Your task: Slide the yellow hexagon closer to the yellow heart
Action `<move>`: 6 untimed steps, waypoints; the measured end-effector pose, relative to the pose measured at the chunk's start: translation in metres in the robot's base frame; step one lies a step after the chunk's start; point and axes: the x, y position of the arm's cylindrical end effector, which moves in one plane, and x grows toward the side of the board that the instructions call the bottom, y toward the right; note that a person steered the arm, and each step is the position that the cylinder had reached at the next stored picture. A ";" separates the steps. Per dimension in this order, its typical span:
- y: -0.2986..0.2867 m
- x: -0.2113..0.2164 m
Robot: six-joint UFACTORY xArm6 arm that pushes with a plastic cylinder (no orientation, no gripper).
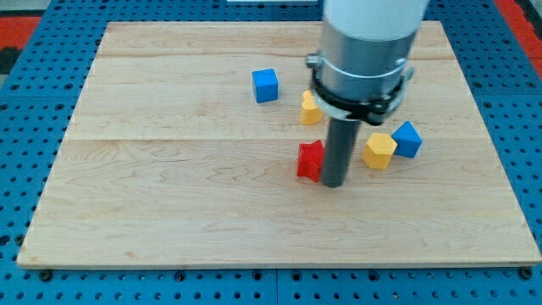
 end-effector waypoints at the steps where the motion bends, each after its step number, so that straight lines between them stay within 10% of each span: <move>1: -0.032 -0.045; 4: 0.026 0.024; 6: 0.108 -0.018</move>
